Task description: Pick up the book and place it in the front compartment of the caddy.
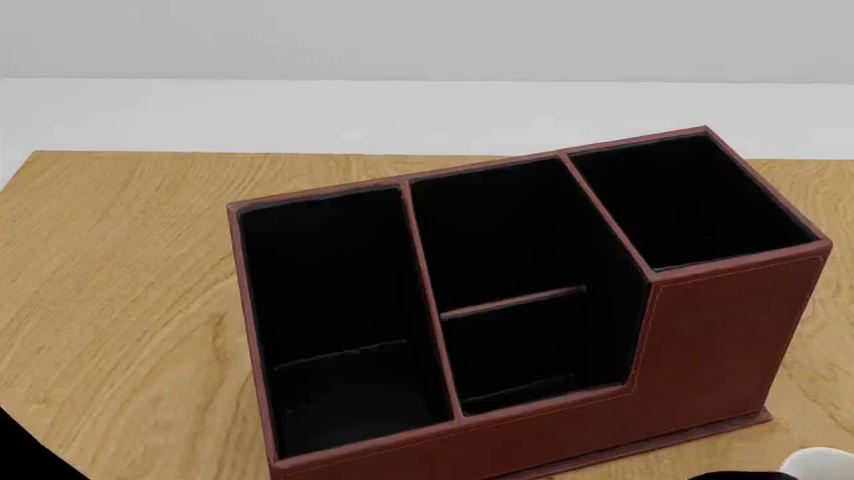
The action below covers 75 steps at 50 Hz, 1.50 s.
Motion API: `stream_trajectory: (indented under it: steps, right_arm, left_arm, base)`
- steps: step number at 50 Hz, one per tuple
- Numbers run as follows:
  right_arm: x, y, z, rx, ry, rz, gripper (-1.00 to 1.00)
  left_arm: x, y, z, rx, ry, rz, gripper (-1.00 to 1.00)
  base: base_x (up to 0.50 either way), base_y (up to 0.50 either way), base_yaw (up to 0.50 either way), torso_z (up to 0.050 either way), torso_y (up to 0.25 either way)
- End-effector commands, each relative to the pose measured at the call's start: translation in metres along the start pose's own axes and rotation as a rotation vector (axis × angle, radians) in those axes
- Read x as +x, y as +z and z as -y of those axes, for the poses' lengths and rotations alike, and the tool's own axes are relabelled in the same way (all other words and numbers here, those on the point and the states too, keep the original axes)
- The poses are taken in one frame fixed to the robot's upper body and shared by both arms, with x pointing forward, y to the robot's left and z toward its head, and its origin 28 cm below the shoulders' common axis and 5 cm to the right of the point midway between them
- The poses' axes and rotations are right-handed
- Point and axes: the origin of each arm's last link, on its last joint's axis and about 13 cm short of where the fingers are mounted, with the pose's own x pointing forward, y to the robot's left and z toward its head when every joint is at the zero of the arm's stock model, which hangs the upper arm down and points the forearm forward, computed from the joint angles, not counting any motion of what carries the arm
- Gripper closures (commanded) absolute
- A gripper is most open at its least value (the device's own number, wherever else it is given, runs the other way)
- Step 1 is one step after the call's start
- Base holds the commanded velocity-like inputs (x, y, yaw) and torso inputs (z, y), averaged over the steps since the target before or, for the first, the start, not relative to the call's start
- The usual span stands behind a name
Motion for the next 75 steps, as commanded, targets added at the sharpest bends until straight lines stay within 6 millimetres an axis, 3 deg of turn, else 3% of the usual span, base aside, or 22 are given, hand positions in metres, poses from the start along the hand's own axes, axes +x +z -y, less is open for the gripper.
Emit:
stream_trajectory:
  steps: [1, 15, 25, 38, 53, 75]
  right_arm:
    - [0.025, -0.004, -0.009, -0.001, 0.095, -0.011, 1.00]
    - [0.016, -0.010, -0.014, 0.001, 0.086, -0.007, 1.00]
    - [-0.025, -0.010, -0.020, -0.008, 0.000, 0.011, 1.00]
    - [-0.064, -0.017, -0.035, -0.010, -0.112, 0.065, 1.00]
    - [-0.114, -0.023, -0.039, -0.027, -0.287, 0.122, 1.00]
    - [-0.183, -0.018, -0.039, -0.126, -0.607, 0.222, 1.00]
  left_arm:
    - [0.000, 0.000, 0.000, -0.002, 0.000, -0.001, -1.00]
    - [0.000, 0.000, 0.000, -0.003, -0.003, 0.002, -1.00]
    - [0.000, 0.000, 0.000, -0.009, -0.008, 0.001, -1.00]
    - [0.000, 0.000, 0.000, -0.013, -0.010, -0.002, -1.00]
    - [0.000, 0.000, 0.000, -0.017, -0.006, -0.001, -1.00]
    - [0.000, 0.000, 0.000, -0.027, -0.010, -0.001, -1.00]
  base:
    - [0.00, 0.00, 0.00, 0.000, 0.000]
    - [0.00, 0.00, 0.00, -0.005, 0.000]
    - [0.00, 0.00, 0.00, -0.001, 0.000]
    - [0.00, 0.00, 0.00, 0.000, 0.000]
    - [0.00, 0.00, 0.00, 0.000, 0.000]
    - [0.00, 0.00, 0.00, 0.000, 0.000]
